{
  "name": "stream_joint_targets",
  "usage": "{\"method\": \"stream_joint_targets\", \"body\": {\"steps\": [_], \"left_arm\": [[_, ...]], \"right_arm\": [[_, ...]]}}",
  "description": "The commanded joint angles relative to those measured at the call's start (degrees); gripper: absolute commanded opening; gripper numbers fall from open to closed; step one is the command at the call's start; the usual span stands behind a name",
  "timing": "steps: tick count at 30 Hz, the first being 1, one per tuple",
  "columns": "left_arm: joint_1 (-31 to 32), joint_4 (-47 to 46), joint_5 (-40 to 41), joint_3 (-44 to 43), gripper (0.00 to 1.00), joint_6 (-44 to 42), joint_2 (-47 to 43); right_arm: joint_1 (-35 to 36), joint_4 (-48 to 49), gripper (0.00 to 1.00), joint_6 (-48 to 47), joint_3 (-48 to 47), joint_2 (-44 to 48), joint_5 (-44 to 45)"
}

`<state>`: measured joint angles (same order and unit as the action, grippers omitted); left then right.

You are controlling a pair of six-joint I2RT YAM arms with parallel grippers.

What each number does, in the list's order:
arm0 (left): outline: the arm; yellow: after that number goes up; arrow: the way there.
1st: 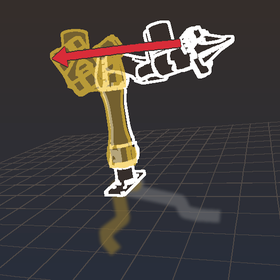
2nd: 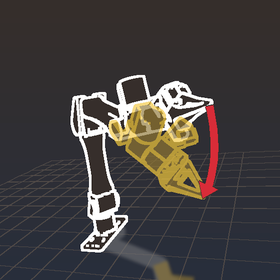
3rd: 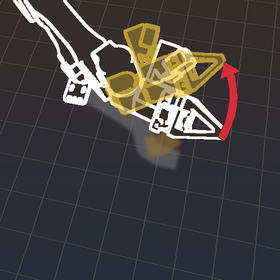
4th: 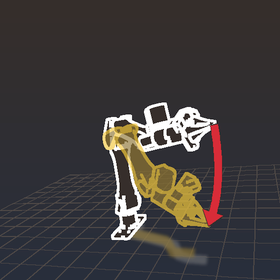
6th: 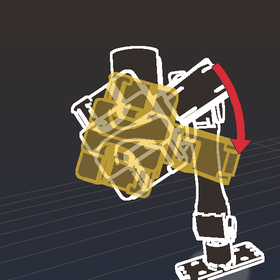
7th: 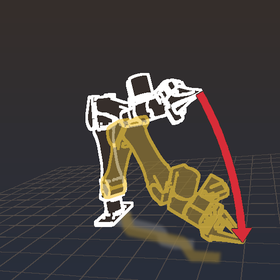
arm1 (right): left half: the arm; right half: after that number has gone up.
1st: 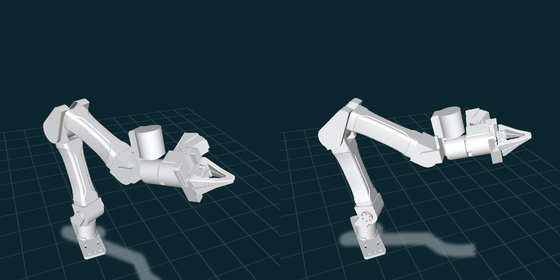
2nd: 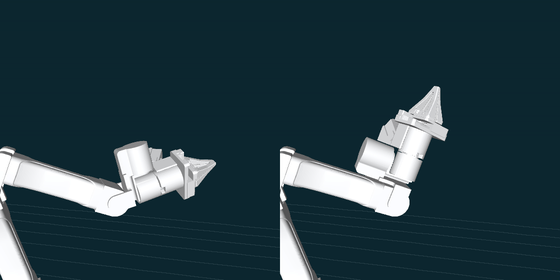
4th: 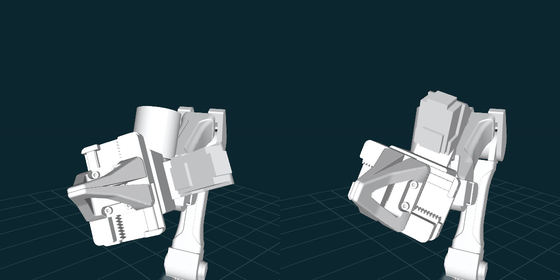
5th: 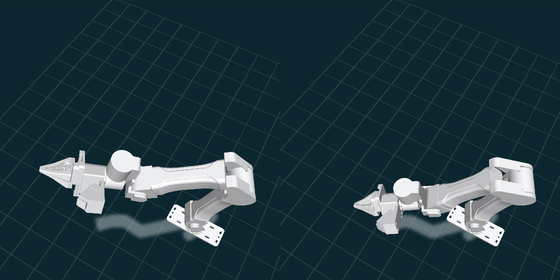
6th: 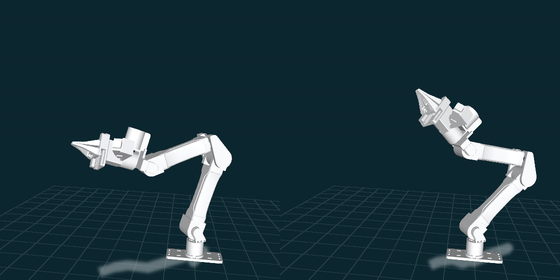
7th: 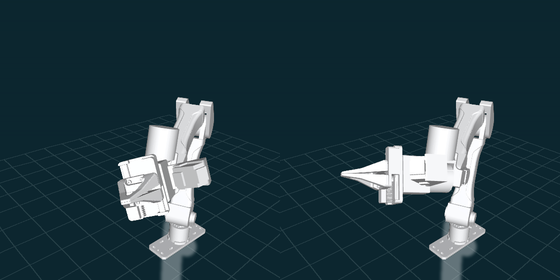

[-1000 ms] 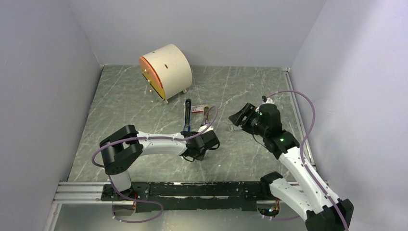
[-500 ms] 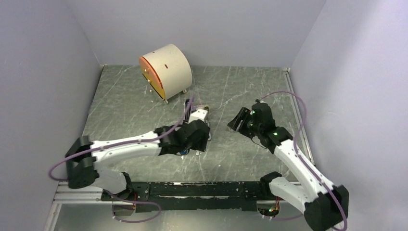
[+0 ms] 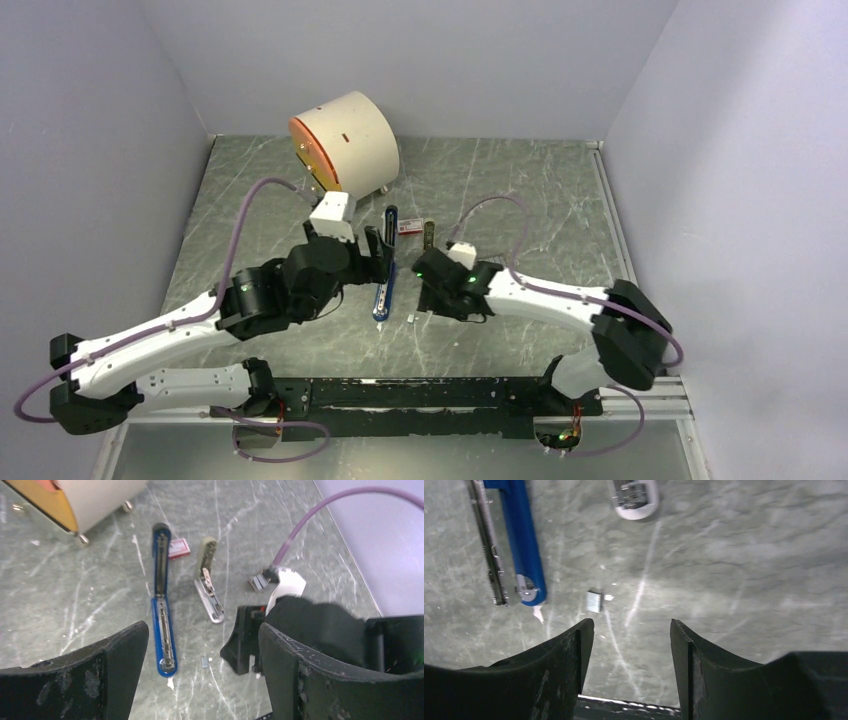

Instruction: Load the staples into the stapler

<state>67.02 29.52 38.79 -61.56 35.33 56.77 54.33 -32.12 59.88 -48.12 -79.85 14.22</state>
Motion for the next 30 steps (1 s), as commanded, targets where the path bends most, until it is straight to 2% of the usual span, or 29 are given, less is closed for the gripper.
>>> {"method": "stream_joint_targets", "body": {"steps": [1,4,8,10,16,23,30], "left_arm": [[0.1,2.5,8.3,0.1,0.85,-0.8,-3.5],[0.1,3.3,11.9,1.1,0.84,-0.9,-6.0],[0.1,3.4,14.9,1.5,0.83,-1.8,-7.9],[0.1,5.8,16.1,0.9,0.81,-0.2,-7.7],[0.1,6.6,16.9,1.6,0.8,-0.2,-7.7],[0.1,6.5,16.0,1.4,0.77,-0.5,-6.4],[0.1,7.5,17.3,1.4,0.76,0.4,-5.7]], "right_arm": [[4.8,-2.6,0.61,6.4,-7.1,-7.8,6.8],[5.8,-3.8,0.6,6.7,-11.3,-13.2,7.2],[6.2,-6.0,0.46,6.8,-15.8,-18.7,7.2],[6.5,-7.4,0.43,7.6,-17.0,-20.1,8.1],[6.6,-7.4,0.38,7.3,-18.7,-23.5,6.1],[6.9,-8.6,0.41,6.8,-20.6,-26.1,4.9],[7.0,-9.1,0.35,6.8,-20.2,-26.5,5.2]]}}
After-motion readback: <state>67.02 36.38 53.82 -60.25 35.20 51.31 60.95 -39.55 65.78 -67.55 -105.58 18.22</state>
